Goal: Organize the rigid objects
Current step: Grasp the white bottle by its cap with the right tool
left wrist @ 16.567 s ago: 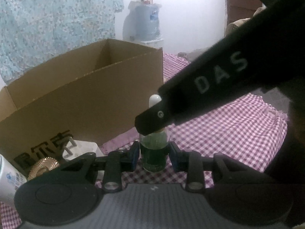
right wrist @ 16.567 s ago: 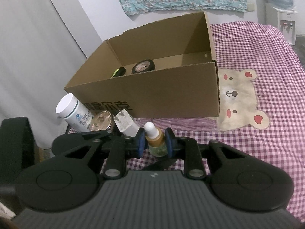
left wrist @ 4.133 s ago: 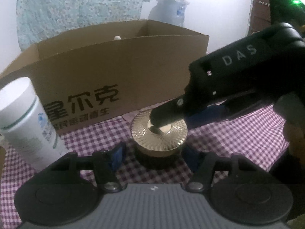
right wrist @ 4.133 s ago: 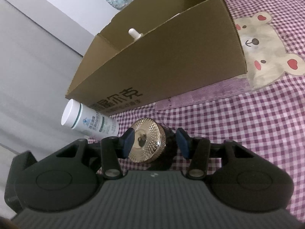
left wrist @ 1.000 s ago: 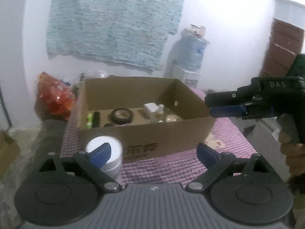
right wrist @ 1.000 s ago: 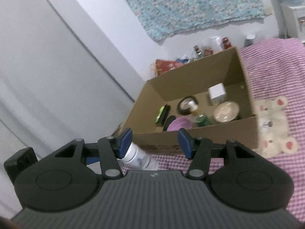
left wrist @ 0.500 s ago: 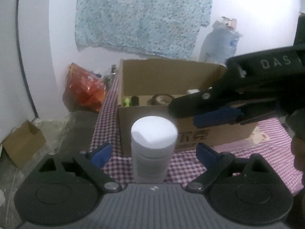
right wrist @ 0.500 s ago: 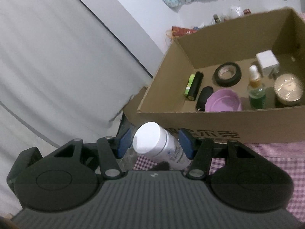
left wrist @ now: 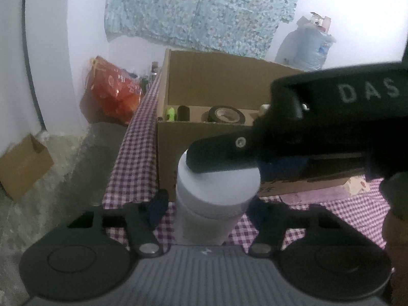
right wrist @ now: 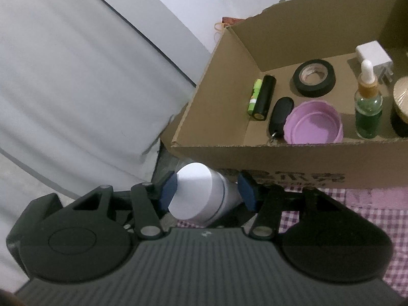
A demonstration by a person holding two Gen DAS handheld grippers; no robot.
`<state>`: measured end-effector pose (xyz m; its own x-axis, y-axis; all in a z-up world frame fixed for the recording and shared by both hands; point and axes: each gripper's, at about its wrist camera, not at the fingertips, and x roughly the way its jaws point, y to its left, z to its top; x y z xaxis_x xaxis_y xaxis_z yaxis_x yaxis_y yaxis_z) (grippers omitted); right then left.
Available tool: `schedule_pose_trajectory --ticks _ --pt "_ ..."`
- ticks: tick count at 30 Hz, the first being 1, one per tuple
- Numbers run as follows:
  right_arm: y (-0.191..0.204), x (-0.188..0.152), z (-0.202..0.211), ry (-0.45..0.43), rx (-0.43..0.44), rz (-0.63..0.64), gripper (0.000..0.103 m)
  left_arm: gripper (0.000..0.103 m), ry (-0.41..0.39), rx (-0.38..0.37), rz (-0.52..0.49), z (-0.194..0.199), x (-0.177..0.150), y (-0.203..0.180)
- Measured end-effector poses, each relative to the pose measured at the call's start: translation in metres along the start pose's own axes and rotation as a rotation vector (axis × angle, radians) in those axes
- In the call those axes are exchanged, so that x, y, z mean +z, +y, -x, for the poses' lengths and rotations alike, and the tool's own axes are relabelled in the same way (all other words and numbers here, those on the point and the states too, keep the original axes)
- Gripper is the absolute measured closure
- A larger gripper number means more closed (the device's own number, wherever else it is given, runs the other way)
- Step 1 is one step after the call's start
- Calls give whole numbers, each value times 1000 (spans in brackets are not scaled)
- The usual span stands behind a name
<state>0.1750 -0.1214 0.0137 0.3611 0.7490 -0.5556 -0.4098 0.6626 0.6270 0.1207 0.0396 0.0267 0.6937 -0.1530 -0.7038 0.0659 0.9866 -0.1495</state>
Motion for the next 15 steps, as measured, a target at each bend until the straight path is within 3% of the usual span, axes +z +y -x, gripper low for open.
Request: schedule_pose_trajectory --ticks 15 --pt "-1 -6 14 -12 -6 -9 57 49 -5 -1 -12 10 -5 -16"
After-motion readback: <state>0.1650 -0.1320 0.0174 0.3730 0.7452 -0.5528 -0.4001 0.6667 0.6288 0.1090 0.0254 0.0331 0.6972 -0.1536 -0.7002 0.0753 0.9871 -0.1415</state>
